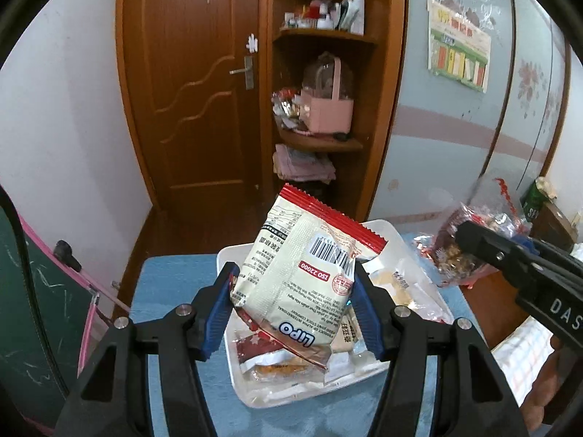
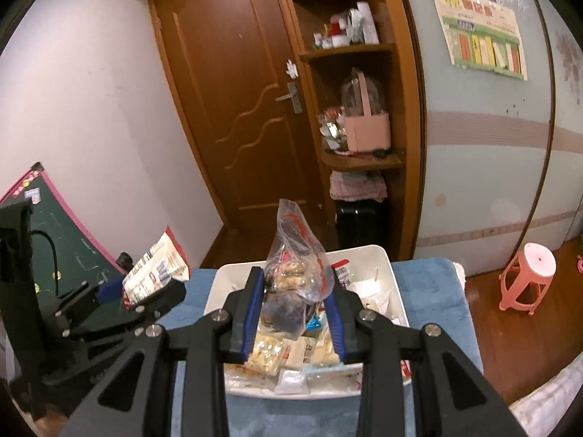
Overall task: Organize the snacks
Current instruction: 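Lift both packets over the white bin and open both tools to release them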
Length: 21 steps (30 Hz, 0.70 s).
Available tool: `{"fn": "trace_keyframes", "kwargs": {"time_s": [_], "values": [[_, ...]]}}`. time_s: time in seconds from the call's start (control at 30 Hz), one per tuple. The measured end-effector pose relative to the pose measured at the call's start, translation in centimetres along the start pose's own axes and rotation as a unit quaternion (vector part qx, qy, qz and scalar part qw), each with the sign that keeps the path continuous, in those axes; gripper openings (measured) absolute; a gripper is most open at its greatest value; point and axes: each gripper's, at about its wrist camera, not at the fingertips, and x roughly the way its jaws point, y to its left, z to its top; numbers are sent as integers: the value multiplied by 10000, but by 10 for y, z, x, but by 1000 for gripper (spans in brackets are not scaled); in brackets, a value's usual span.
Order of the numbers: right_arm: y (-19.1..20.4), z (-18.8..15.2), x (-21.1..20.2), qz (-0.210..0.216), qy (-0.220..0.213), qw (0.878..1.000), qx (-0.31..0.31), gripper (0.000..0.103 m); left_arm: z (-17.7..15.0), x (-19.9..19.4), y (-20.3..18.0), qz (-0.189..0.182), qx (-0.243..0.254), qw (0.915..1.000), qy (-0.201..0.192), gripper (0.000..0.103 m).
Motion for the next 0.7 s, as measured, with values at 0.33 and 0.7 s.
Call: {"fn": "trace_keyframes", "kwargs": {"time_s": [0.33,0.7], "values": [[-3,-4,64,-244,519,9983,-135,33,-7,71,-4,53,102,9990,425,59],[-17,-14,103,-410,1016,9940,-28,34,-16,111,-3,134,56,9964,841,61]]}}
